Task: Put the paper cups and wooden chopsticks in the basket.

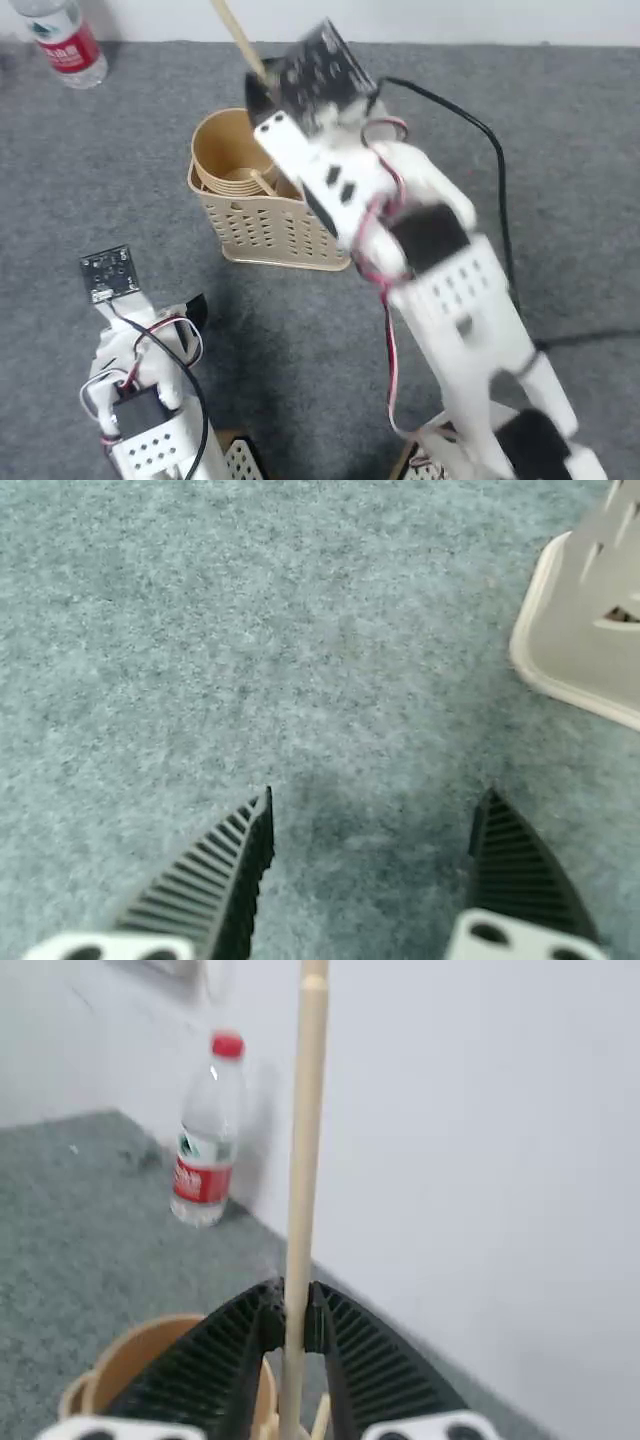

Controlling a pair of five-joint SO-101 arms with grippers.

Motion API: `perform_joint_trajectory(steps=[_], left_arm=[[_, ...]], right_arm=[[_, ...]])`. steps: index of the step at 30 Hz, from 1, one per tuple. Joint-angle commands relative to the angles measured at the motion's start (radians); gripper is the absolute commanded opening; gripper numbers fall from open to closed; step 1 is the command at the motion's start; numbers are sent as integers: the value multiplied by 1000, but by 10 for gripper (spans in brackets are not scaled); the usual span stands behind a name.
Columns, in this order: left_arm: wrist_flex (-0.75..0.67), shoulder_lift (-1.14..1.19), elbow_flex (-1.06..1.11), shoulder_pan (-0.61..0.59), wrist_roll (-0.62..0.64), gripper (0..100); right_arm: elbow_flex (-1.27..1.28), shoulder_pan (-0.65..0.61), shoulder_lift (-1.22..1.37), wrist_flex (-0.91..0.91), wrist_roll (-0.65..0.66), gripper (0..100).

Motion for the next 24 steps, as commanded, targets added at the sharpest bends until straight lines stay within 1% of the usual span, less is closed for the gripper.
perform_joint_trajectory(steps=[1,4,7,11,13,15,19,20,21,24], left_arm=[[0,-14,-7,8,-11,298],[0,-14,-7,8,-11,298],[0,-14,-7,8,-11,298],[0,-14,-7,8,-11,298],[0,-14,-7,8,-11,298],[0,-14,-7,8,-11,298],[0,-14,-7,8,-11,298],[0,-14,-7,8,-11,298],[0,-14,-7,8,-11,298],[0,-14,-7,8,-11,298]], right_arm=[[-23,77,28,-10,-132,7],[107,124,5,-65,-193,7],[328,127,-64,-180,-196,7],[635,104,-226,-381,-193,7],[749,99,-300,-444,-193,7],[819,96,-351,-456,-189,7],[842,90,-392,-364,-120,13],[841,88,-398,-341,-114,32],[838,88,-407,-321,-117,72],[825,88,-433,-249,-117,236]])
